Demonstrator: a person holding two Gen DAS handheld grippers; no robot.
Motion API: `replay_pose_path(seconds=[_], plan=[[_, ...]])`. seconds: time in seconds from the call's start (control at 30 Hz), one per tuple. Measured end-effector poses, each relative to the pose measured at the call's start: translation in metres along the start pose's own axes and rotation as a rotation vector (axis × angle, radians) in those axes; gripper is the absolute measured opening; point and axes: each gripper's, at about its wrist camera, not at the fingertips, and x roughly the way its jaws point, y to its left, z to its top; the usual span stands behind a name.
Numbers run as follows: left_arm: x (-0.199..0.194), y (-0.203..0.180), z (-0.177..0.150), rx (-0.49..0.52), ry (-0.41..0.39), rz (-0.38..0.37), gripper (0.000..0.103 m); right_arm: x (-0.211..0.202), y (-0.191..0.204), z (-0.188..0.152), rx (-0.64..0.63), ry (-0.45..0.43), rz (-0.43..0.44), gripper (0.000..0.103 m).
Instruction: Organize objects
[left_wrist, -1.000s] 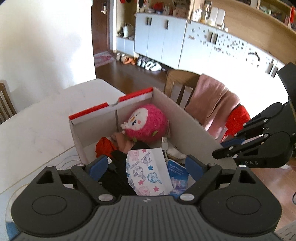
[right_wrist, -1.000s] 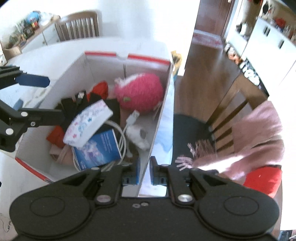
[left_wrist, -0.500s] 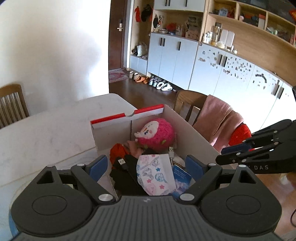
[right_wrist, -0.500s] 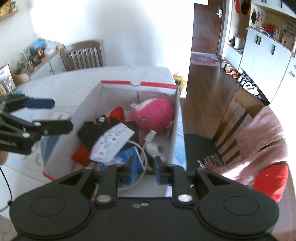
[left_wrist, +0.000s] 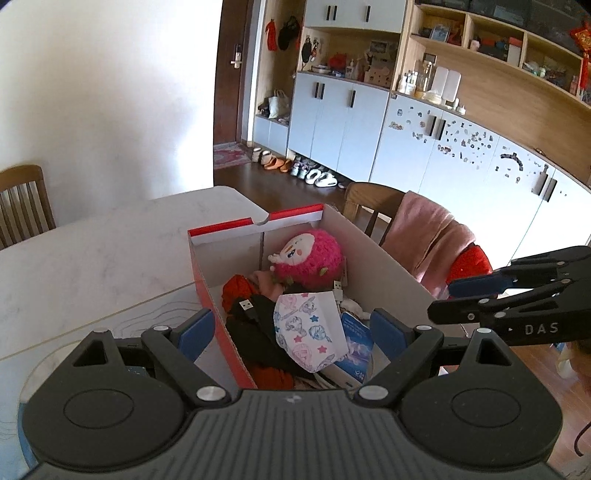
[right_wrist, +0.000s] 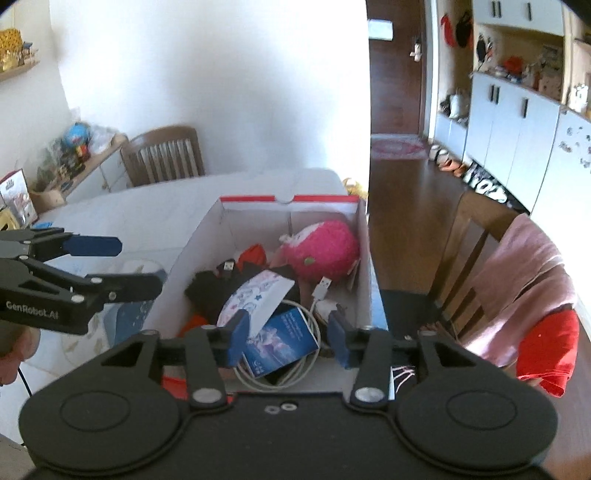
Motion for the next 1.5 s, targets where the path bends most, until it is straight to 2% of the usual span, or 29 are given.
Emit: replay_pose_path(seconds=[0.07,0.27,0.53,0.63,0.7,1.07,1.5], plan=[[-0.005,-0.001,-0.002,0.011,-0.016,-0.009,0.101,-0.004,0.003,-0.003,-0.001,-0.014,0.001,0.054],[-0.013,-0.003,-0.007,0.026,-0.03,-0.044,0.102,-0.016,0.011,-0.01,0.015,-0.066,-0.011,0.075],[-0.022,-0.001,-0.014,0.025,-0.042,-0.053,0.102,-0.023,0.019,-0.017,0.043,-0.096,0.008,0.084],[-0.026,0.0,-0.016,0.031,-0.047,-0.046,0.102,-0.027,0.023,-0.02,0.046,-0.114,0.021,0.091],[-0.028,-0.001,-0.018,0.04,-0.05,-0.049,0.102,-0.029,0.026,-0.022,0.041,-0.13,0.018,0.1],[-0.036,-0.006,-0.027,0.062,-0.056,-0.078,0.102,-0.035,0.029,-0.028,0.067,-0.155,0.021,0.102],[-0.039,0.002,-0.031,0.019,-0.066,-0.067,0.102,-0.032,0.032,-0.029,0.066,-0.145,0.019,0.102]])
